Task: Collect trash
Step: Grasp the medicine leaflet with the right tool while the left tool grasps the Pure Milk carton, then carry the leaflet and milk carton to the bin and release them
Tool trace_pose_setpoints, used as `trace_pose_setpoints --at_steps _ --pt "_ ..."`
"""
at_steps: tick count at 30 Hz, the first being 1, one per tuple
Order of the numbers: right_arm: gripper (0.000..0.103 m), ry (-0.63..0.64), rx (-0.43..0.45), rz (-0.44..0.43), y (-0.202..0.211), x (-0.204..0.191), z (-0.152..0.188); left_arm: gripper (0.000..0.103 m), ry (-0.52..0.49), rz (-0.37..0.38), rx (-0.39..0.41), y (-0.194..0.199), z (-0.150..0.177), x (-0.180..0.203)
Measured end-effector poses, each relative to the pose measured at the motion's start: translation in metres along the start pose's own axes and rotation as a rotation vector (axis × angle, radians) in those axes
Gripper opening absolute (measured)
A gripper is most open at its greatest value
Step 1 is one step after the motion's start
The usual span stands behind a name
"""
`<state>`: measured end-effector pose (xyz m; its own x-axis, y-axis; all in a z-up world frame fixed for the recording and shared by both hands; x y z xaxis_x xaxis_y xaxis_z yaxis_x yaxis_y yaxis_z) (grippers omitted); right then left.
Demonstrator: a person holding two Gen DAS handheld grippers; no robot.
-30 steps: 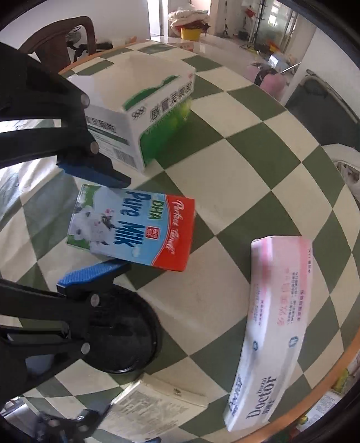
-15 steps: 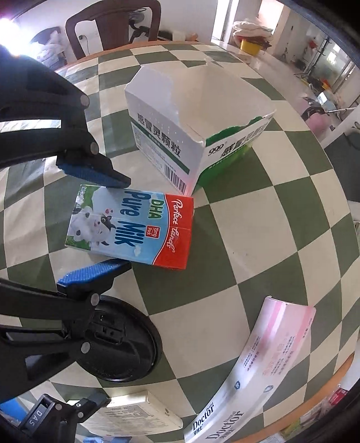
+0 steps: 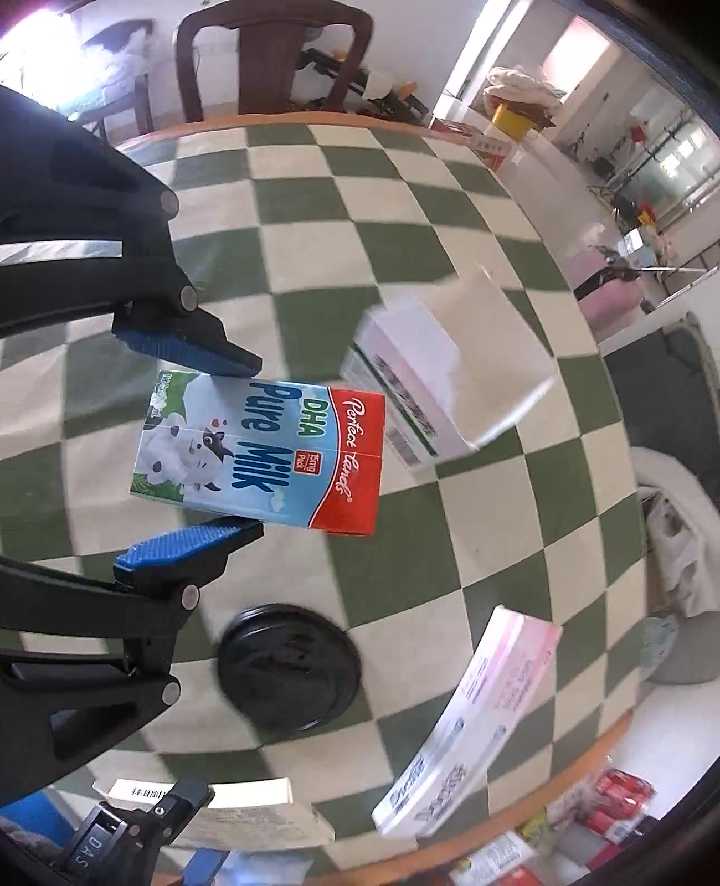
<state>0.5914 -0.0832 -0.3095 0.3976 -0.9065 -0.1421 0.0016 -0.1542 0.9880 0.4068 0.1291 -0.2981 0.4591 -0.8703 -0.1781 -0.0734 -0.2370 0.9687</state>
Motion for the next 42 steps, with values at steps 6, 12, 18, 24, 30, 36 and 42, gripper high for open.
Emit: trace_pose_setpoints --at_steps 6,12,18,24,30,36,42 --pt "0.083 -0.01 0.064 -0.065 0.039 -0.023 0.059 0.048 0.015 0.041 0.049 0.03 0.06 -0.023" --pt "0.083 -0.026 0.124 -0.121 0.066 -0.066 0.149 0.048 0.067 0.118 0.076 0.041 0.142 -0.073" --pt "0.083 -0.067 0.144 -0.176 0.089 -0.086 0.248 0.048 0.134 0.219 0.054 0.044 0.252 -0.127" --pt "0.082 -0.108 0.061 -0.23 0.072 -0.123 0.374 0.048 0.19 0.306 -0.06 0.019 0.355 -0.16" --pt "0.082 -0.13 -0.097 -0.224 0.005 -0.138 0.466 0.048 0.234 0.351 -0.212 -0.051 0.429 -0.161" --pt "0.082 -0.173 -0.225 -0.206 -0.109 -0.13 0.51 0.048 0.312 0.419 -0.349 -0.164 0.467 -0.14" --pt "0.082 -0.254 -0.301 -0.252 -0.241 -0.112 0.52 0.05 0.343 0.466 -0.444 -0.285 0.482 -0.111"
Point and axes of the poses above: each gripper's, at about its wrist camera, not at the fingertips, and y roughly against the way its jaws point, x to its right, z to its underside, the point moved 1 cm from there along -y, roughly the way its jaws point, and after that the axes turned 3 degrees about -x, right-handed, at the moved point
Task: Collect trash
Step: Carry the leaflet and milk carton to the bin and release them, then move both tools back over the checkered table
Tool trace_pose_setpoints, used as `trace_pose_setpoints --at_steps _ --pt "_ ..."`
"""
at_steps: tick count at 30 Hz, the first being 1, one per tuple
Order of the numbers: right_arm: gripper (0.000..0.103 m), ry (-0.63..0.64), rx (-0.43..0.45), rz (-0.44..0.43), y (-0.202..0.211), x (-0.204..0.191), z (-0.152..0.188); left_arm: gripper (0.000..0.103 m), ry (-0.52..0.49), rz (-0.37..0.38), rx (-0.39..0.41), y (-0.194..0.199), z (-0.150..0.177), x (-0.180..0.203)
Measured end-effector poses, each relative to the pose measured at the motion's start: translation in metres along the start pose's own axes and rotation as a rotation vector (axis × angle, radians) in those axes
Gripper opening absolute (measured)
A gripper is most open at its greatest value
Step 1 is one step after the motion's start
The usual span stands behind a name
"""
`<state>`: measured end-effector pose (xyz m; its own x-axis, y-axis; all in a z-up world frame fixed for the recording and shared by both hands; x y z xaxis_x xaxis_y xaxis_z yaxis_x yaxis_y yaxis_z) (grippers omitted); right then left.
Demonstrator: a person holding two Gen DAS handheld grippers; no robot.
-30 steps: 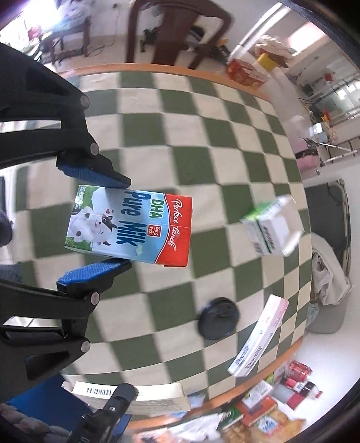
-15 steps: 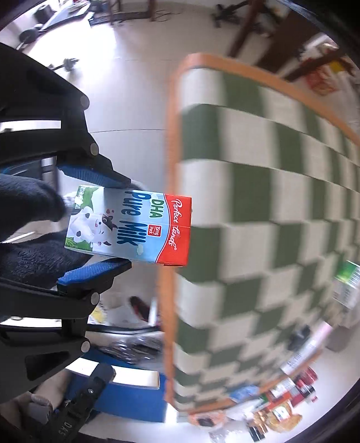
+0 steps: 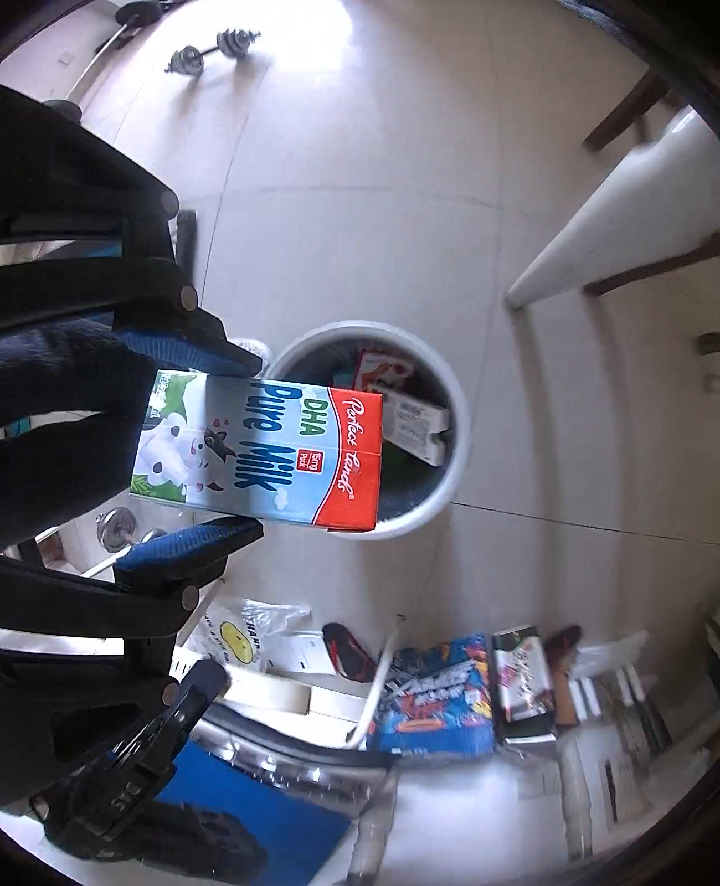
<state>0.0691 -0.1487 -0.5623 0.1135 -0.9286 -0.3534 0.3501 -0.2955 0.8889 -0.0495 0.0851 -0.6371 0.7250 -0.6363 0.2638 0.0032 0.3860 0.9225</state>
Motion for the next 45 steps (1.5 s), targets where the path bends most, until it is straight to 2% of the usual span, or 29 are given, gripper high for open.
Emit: trace_pose_setpoints --at_steps 5,7,9,12,14,16,22,26,34,45 --pt "0.083 -0.048 -0.053 -0.046 -0.099 0.031 -0.035 0.051 -0.007 -0.001 -0.036 -0.072 -0.029 -0.01" --pt "0.084 -0.052 -0.074 -0.055 -0.136 0.042 -0.047 0.06 -0.013 -0.017 -0.04 -0.085 -0.034 -0.019" --pt "0.084 -0.06 -0.093 -0.064 -0.17 0.053 -0.057 0.086 -0.011 -0.055 -0.019 -0.096 -0.037 -0.026" --pt "0.103 -0.069 -0.114 -0.069 -0.202 0.064 -0.065 0.093 0.002 -0.123 0.019 -0.103 -0.036 -0.038" --pt "0.103 -0.069 -0.113 -0.036 -0.215 0.068 -0.069 0.103 0.007 -0.172 0.044 -0.102 -0.032 -0.049" --pt "0.103 -0.056 -0.102 -0.005 -0.22 0.071 -0.068 0.103 0.001 -0.218 0.074 -0.1 -0.027 -0.056" --pt "0.103 0.113 -0.02 0.244 -0.206 0.045 -0.057 0.103 -0.044 -0.334 0.093 -0.096 -0.011 -0.061" --pt "0.103 0.205 0.013 0.33 -0.199 0.028 -0.049 0.103 -0.058 -0.354 0.11 -0.085 -0.001 -0.057" --pt "0.103 0.232 0.049 0.331 -0.157 0.015 -0.03 0.103 -0.063 -0.344 0.148 -0.044 0.025 -0.04" --pt "0.103 0.302 0.113 0.327 -0.048 -0.017 0.025 0.103 -0.07 -0.328 0.176 0.046 0.085 -0.019"
Point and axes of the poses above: each gripper's, at about its wrist camera, not at the fingertips, and y roughly against the way its jaws point, x to its right, z to its underside, the point moved 1 cm from there along -y, roughly the way its jaws point, and after that the axes turned 3 degrees about -x, right-handed, at the moved point
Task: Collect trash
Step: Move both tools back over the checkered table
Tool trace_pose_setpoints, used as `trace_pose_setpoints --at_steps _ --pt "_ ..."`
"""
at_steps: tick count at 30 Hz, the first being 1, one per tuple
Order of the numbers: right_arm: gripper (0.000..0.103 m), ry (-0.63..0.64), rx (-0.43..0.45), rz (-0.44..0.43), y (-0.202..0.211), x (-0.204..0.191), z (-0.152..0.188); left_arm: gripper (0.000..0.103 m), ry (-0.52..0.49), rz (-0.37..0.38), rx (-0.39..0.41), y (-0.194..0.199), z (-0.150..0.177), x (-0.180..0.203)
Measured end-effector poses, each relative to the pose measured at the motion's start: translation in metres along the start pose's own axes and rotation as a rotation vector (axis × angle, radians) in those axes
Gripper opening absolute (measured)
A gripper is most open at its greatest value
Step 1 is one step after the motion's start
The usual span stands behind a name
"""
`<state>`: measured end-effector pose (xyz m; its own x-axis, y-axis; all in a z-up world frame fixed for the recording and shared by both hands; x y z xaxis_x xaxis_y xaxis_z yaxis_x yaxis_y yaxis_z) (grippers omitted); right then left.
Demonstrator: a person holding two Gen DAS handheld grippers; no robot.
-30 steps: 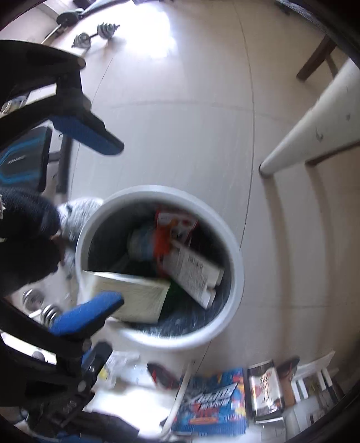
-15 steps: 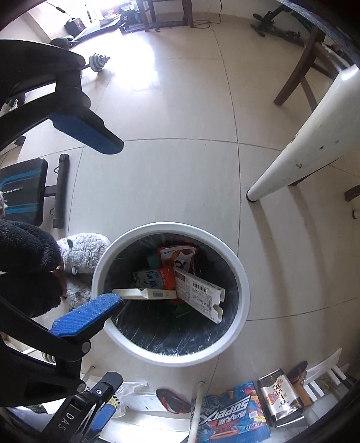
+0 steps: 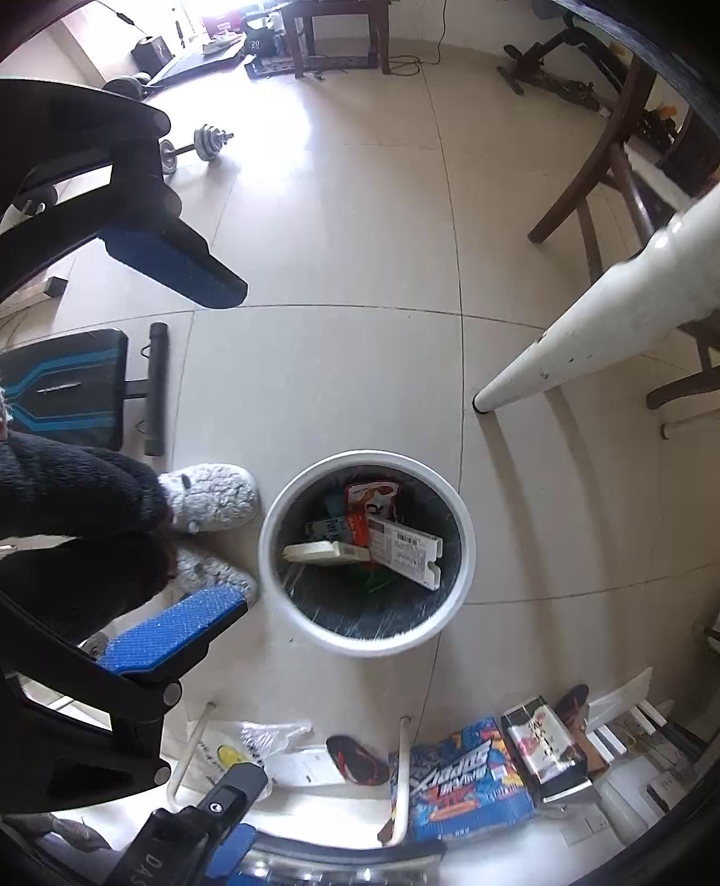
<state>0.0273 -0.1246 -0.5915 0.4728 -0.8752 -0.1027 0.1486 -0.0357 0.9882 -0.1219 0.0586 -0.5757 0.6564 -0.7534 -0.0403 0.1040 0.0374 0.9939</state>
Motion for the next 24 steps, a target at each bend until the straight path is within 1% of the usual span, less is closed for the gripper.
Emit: trace_pose_setpoints --at_steps 6,9,16,18,19,21,23,24 --pt "0.103 0.032 0.036 -0.013 0.083 -0.009 0.021 0.103 -0.007 0.011 0.023 0.064 0.021 -0.004" --pt "0.103 0.045 0.057 -0.016 0.125 -0.015 0.032 0.103 -0.005 0.03 0.033 0.097 0.03 -0.006" --pt "0.103 0.035 0.077 -0.041 0.211 -0.021 0.056 0.103 -0.006 0.066 0.076 0.17 0.046 -0.013" --pt "0.103 0.025 0.087 -0.057 0.238 -0.021 0.061 0.103 -0.016 0.065 0.107 0.196 0.044 -0.013" --pt "0.103 0.019 0.093 -0.067 0.248 -0.021 0.061 0.103 -0.025 0.072 0.135 0.213 0.041 -0.011" --pt "0.103 0.006 0.123 -0.097 0.278 -0.021 0.059 0.103 -0.036 0.069 0.177 0.238 0.032 -0.008" --pt "0.103 -0.007 0.161 -0.123 0.304 -0.021 0.053 0.103 -0.054 0.072 0.24 0.27 0.014 -0.001" --pt "0.103 -0.017 0.194 -0.138 0.324 -0.02 0.045 0.103 -0.061 0.071 0.272 0.285 0.003 0.003"
Point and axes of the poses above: each gripper's, at about its wrist camera, not at the fingertips, and y roughly against the way its jaws point, x to its right, z to its underside, the point moved 1 cm from there along -y, roughly the way its jaws point, and after that the axes turned 3 degrees about -x, right-handed, at the moved point
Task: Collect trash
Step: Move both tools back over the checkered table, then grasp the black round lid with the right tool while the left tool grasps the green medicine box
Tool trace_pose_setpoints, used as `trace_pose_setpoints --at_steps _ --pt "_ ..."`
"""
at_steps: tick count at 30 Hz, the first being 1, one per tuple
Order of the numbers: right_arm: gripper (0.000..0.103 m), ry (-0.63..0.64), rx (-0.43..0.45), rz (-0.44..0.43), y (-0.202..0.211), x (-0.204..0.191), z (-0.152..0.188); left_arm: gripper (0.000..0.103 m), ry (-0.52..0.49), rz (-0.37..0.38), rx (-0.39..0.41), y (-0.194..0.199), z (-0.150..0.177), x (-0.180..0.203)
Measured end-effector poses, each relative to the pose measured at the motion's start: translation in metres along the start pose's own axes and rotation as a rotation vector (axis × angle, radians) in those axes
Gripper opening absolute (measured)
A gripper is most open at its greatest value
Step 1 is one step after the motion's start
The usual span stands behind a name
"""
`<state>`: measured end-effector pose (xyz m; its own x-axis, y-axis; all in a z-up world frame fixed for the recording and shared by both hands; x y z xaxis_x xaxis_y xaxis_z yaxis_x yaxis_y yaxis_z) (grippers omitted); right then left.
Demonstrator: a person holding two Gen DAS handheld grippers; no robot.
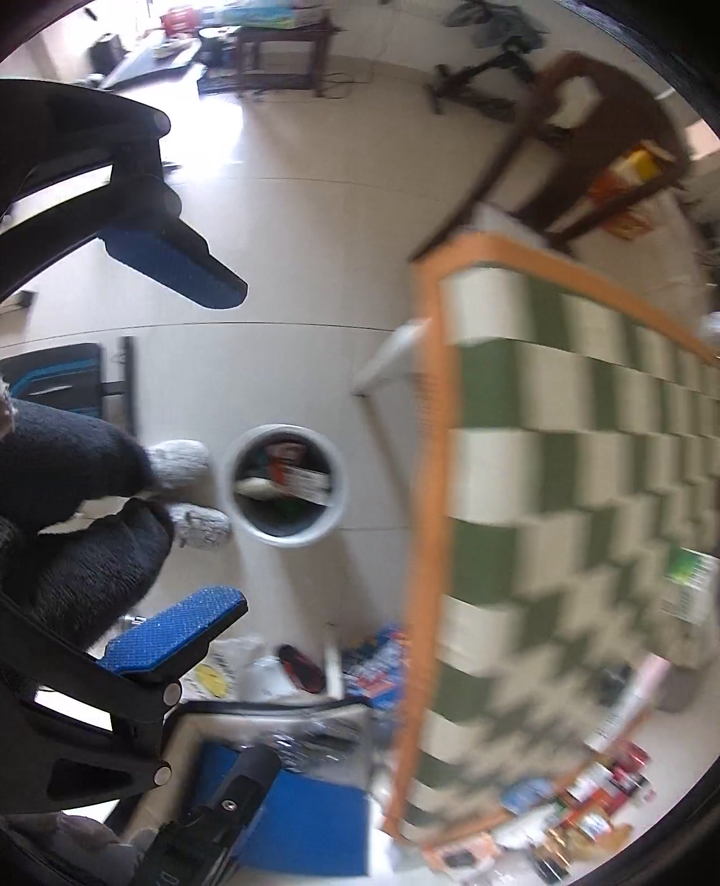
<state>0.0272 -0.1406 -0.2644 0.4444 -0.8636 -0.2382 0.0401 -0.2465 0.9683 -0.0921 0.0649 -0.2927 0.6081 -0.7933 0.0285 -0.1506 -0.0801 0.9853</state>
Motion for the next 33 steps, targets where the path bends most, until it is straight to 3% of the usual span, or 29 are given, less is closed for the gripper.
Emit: trace_pose_setpoints --at_steps 7,12,19,25,31,33 --pt "0.103 -0.068 0.163 -0.024 0.081 0.014 -0.093 0.103 -0.046 -0.008 0.176 0.05 -0.13 0.04" --pt "0.103 -0.146 0.21 -0.01 0.101 0.053 -0.186 0.103 0.025 0.037 0.185 0.043 -0.223 0.064" --pt "0.103 -0.221 0.156 -0.009 0.059 0.098 -0.351 0.102 0.158 0.091 0.125 -0.003 -0.377 0.094" --pt "0.103 -0.243 0.03 0.02 -0.015 0.118 -0.477 0.091 0.196 0.078 0.053 -0.059 -0.474 0.116" --pt "0.103 -0.215 -0.07 0.068 -0.081 0.116 -0.55 0.066 0.181 0.079 -0.03 -0.12 -0.541 0.133" --pt "0.103 -0.19 -0.089 0.09 -0.097 0.111 -0.563 0.025 0.175 0.089 -0.064 -0.138 -0.552 0.136"
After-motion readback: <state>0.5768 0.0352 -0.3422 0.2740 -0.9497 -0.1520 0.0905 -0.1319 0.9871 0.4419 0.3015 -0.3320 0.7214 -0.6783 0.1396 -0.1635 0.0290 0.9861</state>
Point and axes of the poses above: each gripper's, at about its wrist camera, not at the fingertips, and y roughly against the way its jaws point, x to its right, z to its underside, the point moved 1 cm from there along -y, roughly the way its jaws point, and after that the axes turned 3 degrees about -x, right-handed, at the moved point
